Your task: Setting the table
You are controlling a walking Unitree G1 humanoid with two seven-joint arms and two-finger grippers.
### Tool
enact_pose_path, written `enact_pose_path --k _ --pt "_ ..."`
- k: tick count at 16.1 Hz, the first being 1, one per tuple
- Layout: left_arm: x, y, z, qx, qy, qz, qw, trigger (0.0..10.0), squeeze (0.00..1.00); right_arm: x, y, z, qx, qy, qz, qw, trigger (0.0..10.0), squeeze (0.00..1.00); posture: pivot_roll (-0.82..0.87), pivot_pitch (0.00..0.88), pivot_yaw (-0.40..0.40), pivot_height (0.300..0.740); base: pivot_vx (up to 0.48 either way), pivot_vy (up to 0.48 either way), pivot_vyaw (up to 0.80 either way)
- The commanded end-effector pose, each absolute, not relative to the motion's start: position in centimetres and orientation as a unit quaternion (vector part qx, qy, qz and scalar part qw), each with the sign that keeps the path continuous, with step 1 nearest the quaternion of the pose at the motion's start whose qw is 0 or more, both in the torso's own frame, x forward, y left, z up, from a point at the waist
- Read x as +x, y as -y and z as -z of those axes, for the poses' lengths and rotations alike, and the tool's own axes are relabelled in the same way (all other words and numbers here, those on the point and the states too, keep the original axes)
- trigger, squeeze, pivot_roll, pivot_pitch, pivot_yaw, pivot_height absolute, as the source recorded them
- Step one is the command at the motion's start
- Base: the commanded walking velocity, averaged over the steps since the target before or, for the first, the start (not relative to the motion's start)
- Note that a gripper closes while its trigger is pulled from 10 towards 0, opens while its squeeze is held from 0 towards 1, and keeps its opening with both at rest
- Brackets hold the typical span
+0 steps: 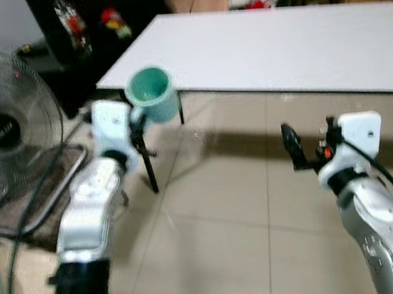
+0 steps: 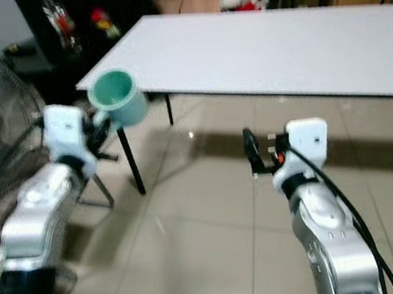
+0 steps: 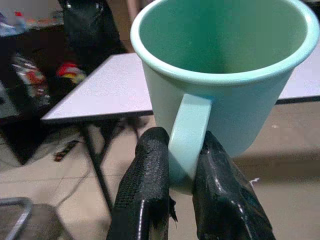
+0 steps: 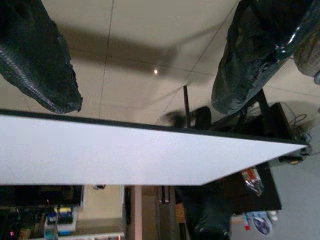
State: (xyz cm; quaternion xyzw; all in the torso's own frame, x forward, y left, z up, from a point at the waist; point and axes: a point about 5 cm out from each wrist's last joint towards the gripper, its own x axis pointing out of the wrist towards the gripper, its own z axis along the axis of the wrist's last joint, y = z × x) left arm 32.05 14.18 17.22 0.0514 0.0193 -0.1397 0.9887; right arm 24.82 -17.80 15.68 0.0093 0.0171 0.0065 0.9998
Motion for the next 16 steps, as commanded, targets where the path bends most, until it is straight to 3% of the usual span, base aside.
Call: enact_pose_path --k 1,11,13,16 --pt "32.2 -14.7 -18.1 0.059 -0.003 0.132 0.989 10.0 0.00 25.0 17.8 -16.1 0.019 -0.005 -0.006 1.000 10.0 0.00 -0.05 0.000 0.053 0.740 0.296 0.000 0.00" --pt "32.3 -14.7 -17.1 0.078 -0.019 0.132 0.988 10.0 0.00 25.2 18.2 -15.7 0.021 -0.019 -0.003 1.000 10.0 0.00 -0.05 0.000 0.054 0.740 0.295 0.000 0.00" --pt "32.1 -14.8 -17.0 0.079 -0.021 0.130 0.988 10.0 0.00 25.2 18.2 -15.7 0.016 -0.018 -0.007 1.000 10.0 0.00 -0.05 0.000 0.048 0.740 0.296 0.000 -0.80" --pt "31.7 -15.5 -16.2 0.090 -0.034 0.122 0.988 10.0 0.00 25.4 18.2 -15.9 0.001 -0.010 -0.009 1.000 10.0 0.00 -0.04 0.000 0.044 0.740 0.301 0.000 0.00"
